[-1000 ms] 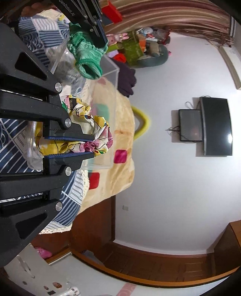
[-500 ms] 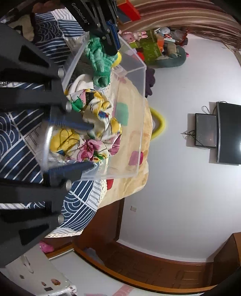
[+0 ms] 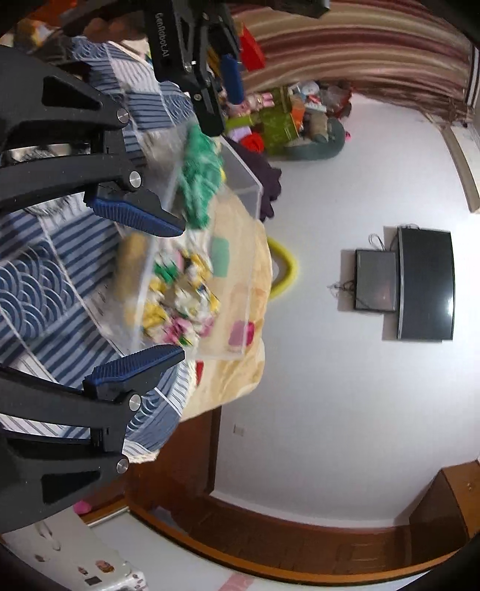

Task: Organize soft objects
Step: 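Drop green knit into the box with left tool while right tool drops the scarf, then grasp the black-and-white bag with the left tool while the right tool grasps the braided cord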

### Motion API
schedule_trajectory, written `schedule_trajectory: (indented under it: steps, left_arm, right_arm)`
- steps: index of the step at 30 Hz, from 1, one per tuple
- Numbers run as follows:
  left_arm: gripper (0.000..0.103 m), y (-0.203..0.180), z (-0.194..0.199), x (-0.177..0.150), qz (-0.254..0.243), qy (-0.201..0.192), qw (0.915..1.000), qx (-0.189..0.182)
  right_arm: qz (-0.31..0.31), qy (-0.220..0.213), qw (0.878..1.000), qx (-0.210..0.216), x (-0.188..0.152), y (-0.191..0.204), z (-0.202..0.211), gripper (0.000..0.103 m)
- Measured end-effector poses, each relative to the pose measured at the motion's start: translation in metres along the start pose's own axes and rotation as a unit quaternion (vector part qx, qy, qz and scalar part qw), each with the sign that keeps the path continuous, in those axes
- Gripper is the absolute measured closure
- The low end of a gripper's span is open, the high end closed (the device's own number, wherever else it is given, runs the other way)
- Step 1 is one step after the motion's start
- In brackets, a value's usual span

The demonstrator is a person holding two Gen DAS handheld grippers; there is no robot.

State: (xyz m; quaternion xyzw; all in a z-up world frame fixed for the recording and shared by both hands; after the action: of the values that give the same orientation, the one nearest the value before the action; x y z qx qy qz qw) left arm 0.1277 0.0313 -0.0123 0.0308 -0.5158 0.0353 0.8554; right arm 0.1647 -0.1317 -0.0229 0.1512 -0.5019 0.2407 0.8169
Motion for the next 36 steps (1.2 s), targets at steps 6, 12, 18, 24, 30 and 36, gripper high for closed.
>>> schedule_trajectory:
  steps: [6,12,18,24,30,36]
  left_arm:
    - [0.006,0.0,0.014,-0.026,-0.016,0.009,0.9998,0.012]
    - [0.006,0.002,0.009,-0.064,-0.022,0.052,0.9984,0.005]
    - [0.006,-0.001,0.001,-0.098,-0.029,0.092,0.9953,-0.007]
    - [0.007,-0.008,-0.007,-0.12,-0.024,0.118,0.9923,-0.029]
    - [0.036,-0.013,-0.012,-0.126,-0.021,0.13,0.9898,-0.055]
    - [0.082,-0.014,-0.006,-0.126,-0.024,0.121,0.9909,-0.054]
  right_arm:
    - [0.012,0.042,0.999,0.026,-0.027,0.016,-0.01,0.046]
    - [0.009,0.091,0.995,0.047,-0.055,0.024,-0.03,0.046]
    - [-0.006,0.128,0.989,0.076,-0.07,0.028,-0.049,0.056]
    - [0.006,0.151,0.986,0.076,-0.081,0.036,-0.06,0.077]
    - [0.018,0.147,0.986,0.078,-0.085,0.042,-0.055,0.097]
    - [0.003,0.127,0.989,0.069,-0.082,0.033,-0.045,0.097]
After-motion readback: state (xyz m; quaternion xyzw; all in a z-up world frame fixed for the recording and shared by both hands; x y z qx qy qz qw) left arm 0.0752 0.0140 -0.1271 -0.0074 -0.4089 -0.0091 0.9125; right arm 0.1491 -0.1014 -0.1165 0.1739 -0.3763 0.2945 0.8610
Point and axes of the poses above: each gripper's, at about its wrist camera, not at the fingertips, and z roughly against the way its jaws point, y to its left, x to its top, the point moved 2 cm from there along -z, roughly the way its jaws point, and after that the axes turned 7 degrees about x, right-handed, at the moved point
